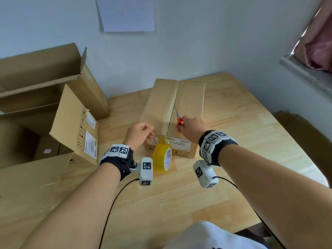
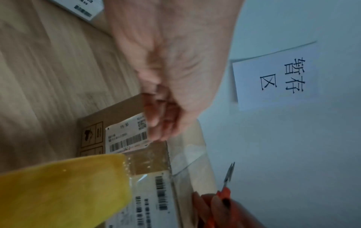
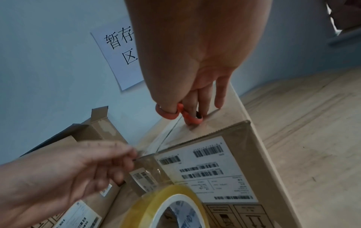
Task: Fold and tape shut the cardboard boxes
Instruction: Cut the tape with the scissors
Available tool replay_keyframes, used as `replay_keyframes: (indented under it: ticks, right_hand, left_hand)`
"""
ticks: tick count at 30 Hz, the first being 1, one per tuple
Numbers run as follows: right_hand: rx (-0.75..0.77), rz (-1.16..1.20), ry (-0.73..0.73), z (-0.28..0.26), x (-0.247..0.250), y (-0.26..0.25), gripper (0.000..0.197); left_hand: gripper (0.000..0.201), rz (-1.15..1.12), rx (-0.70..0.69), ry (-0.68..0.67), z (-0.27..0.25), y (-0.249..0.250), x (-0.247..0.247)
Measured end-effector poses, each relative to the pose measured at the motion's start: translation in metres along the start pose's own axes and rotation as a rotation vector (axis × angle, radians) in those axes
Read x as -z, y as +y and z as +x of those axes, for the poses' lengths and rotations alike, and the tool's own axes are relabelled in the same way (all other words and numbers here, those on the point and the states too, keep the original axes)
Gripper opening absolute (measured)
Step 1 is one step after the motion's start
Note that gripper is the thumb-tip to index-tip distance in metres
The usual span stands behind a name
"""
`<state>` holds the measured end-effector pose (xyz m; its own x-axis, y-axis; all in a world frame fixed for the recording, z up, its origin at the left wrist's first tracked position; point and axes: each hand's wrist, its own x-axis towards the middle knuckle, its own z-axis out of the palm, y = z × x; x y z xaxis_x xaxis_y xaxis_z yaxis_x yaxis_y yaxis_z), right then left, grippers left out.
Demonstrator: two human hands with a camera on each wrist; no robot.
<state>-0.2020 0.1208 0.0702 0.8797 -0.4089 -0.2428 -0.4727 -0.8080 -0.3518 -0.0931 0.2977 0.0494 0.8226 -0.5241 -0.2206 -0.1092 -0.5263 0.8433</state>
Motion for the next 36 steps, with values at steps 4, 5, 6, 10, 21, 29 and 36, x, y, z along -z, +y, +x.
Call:
replay_keyframes:
  ticks: [4, 5, 6, 10, 21, 29, 36]
  right_hand:
    - [-0.027, -0.011, -0.009, -0.004, -0.002, -0.005, 0.032]
    - [-0.030, -0.010, -0.020, -0.005, -0.001, -0.005, 0.031]
    - [-0.030, -0.011, -0.033, -0.006, 0.000, -0.006, 0.030]
    - [-0.020, -0.018, -0.061, -0.006, 0.004, -0.008, 0.028]
    - [0.014, -0.123, -0.050, -0.005, 0.000, -0.007, 0.031]
    - [0.007, -0.131, -0.038, -0.008, -0.003, -0.007, 0.031]
    - [0.010, -0.128, -0.024, -0.008, -0.004, -0.009, 0.031]
  left_hand:
    - [0.015, -0.292, 0.274, -0.084, -0.007, 0.000, -0.007]
    - [0.015, -0.392, 0.341, -0.053, -0.008, 0.002, -0.009]
    - [0.016, -0.456, 0.391, -0.032, -0.009, 0.005, -0.011]
    - [0.022, -0.345, 0.465, -0.099, -0.015, 0.002, -0.021]
    - [0.012, -0.230, 0.456, -0.228, -0.037, -0.001, -0.037]
    - [0.025, -0.098, 0.478, -0.222, -0.017, -0.012, -0.040]
    - [0.018, -0.060, 0.461, -0.283, -0.014, -0.014, -0.041]
